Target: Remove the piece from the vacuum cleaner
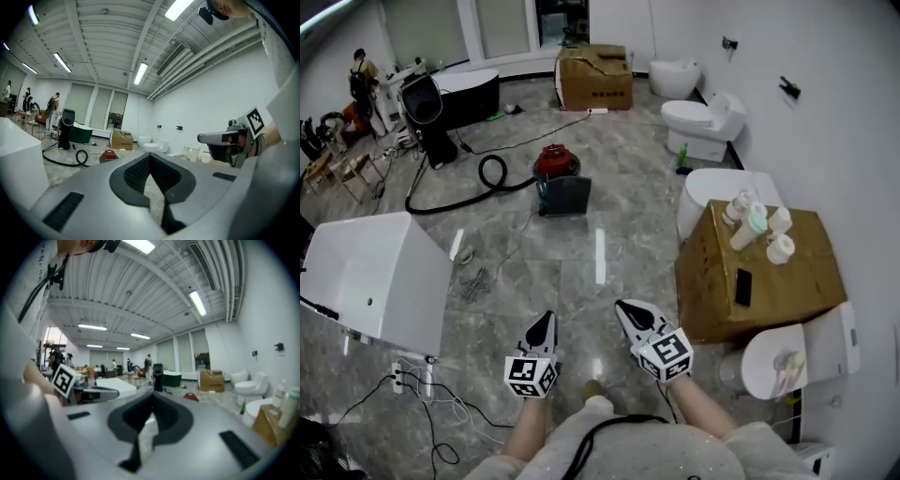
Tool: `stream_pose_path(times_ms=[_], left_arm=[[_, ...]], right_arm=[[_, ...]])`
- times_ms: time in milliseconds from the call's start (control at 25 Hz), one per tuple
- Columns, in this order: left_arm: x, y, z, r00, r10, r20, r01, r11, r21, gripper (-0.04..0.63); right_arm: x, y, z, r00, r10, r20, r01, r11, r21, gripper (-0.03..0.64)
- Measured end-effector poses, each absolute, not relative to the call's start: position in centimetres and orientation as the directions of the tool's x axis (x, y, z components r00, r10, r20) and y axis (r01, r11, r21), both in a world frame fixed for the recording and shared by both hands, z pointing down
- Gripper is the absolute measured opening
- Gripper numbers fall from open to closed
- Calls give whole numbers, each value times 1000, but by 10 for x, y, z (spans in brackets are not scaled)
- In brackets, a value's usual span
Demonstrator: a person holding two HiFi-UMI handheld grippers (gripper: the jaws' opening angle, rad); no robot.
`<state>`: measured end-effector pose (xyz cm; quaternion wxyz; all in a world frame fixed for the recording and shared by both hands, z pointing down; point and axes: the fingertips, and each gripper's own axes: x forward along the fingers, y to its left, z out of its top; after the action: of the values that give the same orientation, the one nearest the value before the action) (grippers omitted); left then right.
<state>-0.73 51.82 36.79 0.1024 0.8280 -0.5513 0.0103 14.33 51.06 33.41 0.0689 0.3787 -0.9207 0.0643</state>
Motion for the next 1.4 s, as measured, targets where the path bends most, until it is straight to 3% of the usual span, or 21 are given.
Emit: stream_pose_path(times_ms=[680, 1400], left_arm=[[-34, 383, 382, 403, -906, 133, -912, -384, 147, 23], [-36, 181, 402, 265, -943, 201, -961, -242, 132, 23]], right_arm=[[131, 382, 370, -654, -718, 237, -748, 660, -64, 11], [121, 154, 400, -757, -601, 255, -640, 761, -108, 11]])
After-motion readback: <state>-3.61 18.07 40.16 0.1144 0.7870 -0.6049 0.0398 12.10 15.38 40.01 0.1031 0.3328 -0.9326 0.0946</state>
